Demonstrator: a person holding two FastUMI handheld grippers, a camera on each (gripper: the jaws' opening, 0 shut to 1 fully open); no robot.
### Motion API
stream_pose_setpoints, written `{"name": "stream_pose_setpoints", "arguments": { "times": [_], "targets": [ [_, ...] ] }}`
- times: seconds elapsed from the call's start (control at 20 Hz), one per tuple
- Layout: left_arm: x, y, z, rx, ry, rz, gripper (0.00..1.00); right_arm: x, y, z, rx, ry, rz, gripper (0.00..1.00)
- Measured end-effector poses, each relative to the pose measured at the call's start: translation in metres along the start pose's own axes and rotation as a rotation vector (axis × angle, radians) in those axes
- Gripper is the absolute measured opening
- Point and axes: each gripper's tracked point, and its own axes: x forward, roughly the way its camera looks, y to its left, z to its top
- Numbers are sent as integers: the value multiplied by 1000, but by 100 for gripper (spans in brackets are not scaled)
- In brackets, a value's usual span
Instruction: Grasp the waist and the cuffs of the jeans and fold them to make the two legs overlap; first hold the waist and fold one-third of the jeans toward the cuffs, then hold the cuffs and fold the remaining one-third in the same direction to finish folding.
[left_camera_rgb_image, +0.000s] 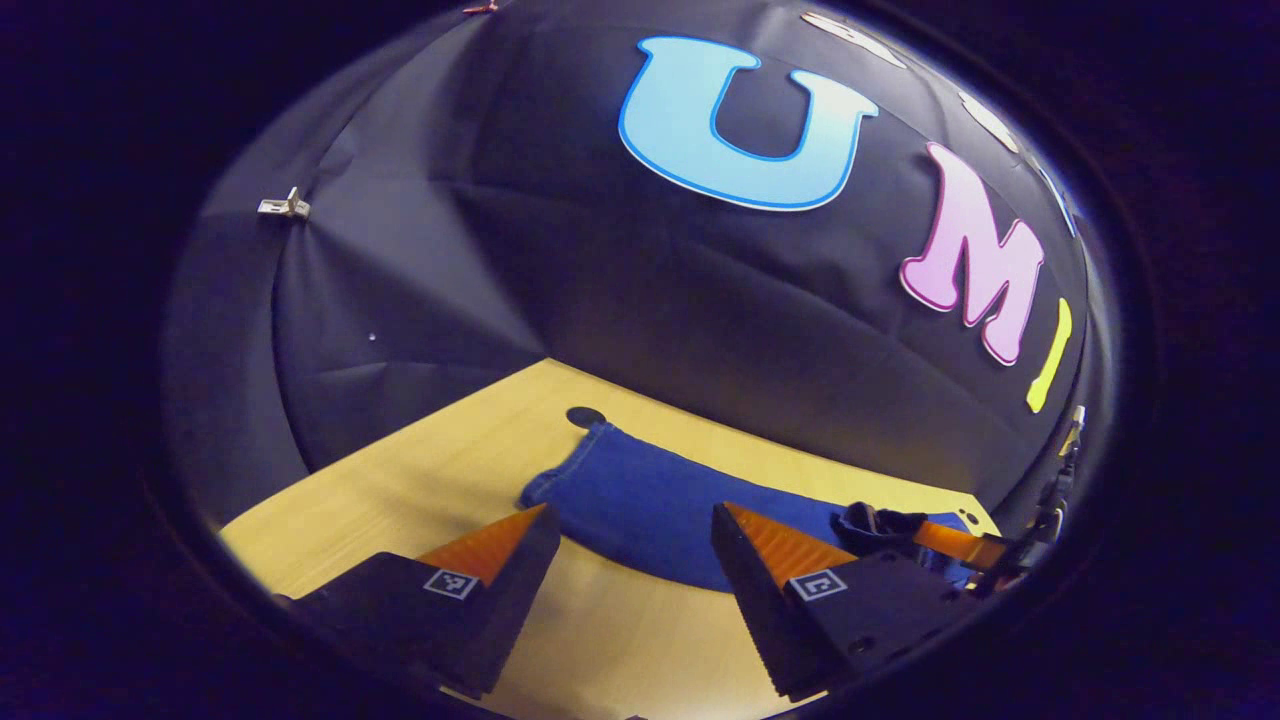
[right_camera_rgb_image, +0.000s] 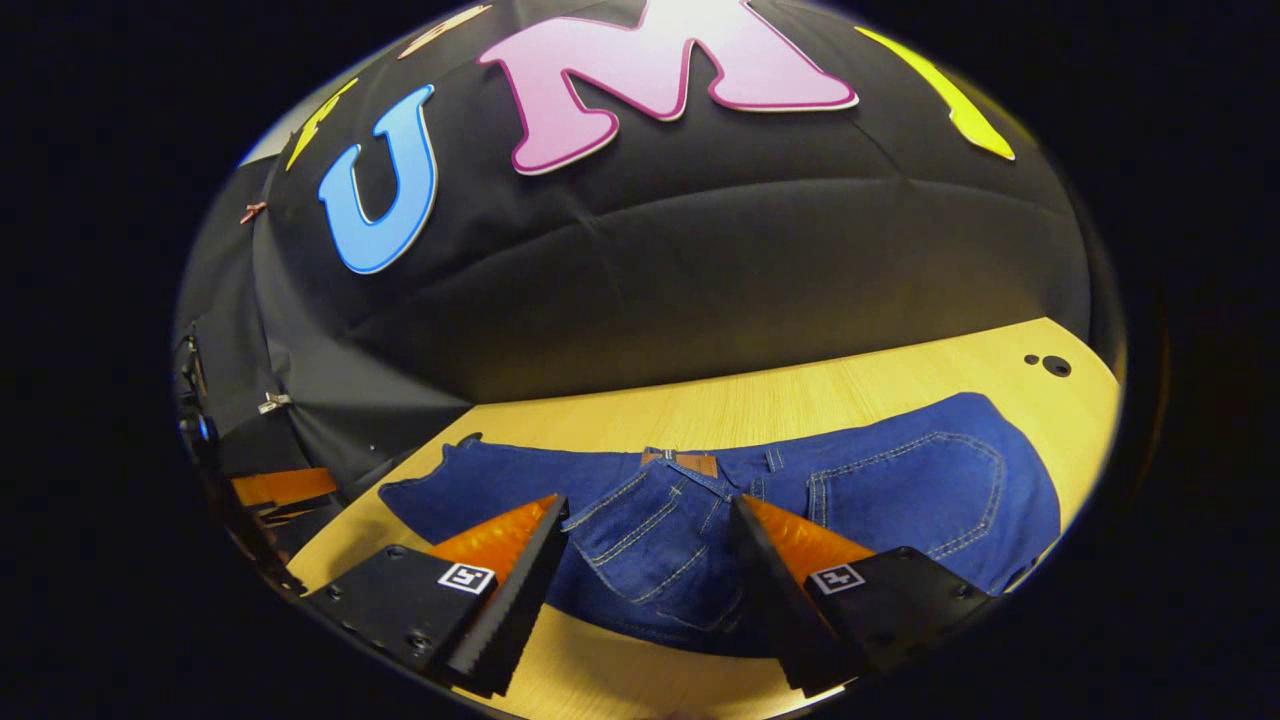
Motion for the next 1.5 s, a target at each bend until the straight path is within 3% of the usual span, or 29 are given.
{"name": "stream_pose_setpoints", "arguments": {
  "times": [0.3,0.45,0.5,0.55,0.7,0.75,0.8,0.85,1.05,1.1,1.2,1.25,1.5],
  "targets": [
    [65,62,-33,12,118,188,97,-54,-39,17,-58,-52,-84,97],
    [83,60,-60,-21,192,184,95,-69,-71,18,-9,-62,-155,97],
    [88,63,-54,-6,168,196,96,-72,-78,17,5,-57,-167,97],
    [92,55,-57,-26,169,172,95,-73,-87,16,11,-55,-182,97],
    [98,44,-62,-122,177,142,64,-76,-100,10,15,-33,-201,97],
    [99,38,-64,-184,176,120,58,-77,-102,6,22,-21,-199,97],
    [100,29,-65,-262,178,84,41,-77,-103,1,26,-8,-198,97],
    [101,26,-65,-317,173,62,32,-78,-103,-3,31,2,-195,98],
    [106,18,-64,-353,171,-5,16,-80,-101,-18,38,37,-190,98],
    [106,12,-65,-379,179,-39,7,-80,-103,-18,37,39,-190,98],
    [103,5,-62,-416,182,-70,6,-81,-106,-17,38,35,-190,98],
    [102,6,-58,-417,172,-78,10,-81,-107,-15,37,30,-193,97],
    [87,8,-16,-394,69,-149,6,-89,-129,12,28,-30,-237,97]
  ]
}}
